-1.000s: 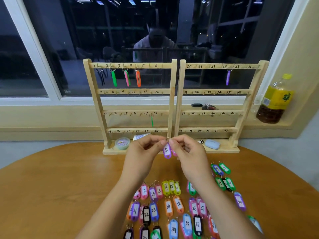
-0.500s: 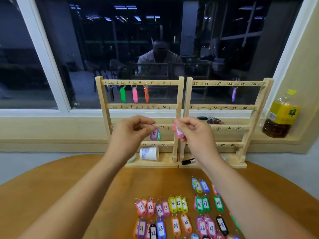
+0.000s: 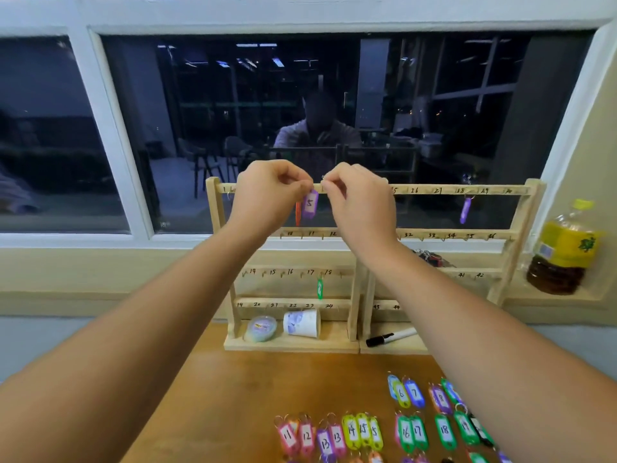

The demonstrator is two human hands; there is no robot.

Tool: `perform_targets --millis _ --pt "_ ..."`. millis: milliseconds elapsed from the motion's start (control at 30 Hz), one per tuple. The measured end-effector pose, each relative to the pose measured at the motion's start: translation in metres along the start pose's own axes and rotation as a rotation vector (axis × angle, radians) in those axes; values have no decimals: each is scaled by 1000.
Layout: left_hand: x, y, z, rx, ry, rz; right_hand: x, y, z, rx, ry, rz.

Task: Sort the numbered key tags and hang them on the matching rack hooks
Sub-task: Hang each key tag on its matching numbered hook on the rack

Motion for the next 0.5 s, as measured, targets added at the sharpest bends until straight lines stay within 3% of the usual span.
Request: perform_targets --millis 200,500 --pt "8 -22 17 -35 -126 10 2 3 9 -125 187 -46" --pt "9 -31 29 -45 -231 5 24 28 8 -179 18 98"
Point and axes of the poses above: each hand's wrist, its own y-axis away from the middle knuckle, its own z-axis out of the palm, x = y × z, the point moved 5 cm from there along -y, towards the middle knuckle, and after that the axes turned 1 degree about -z, right-handed, at the moved point
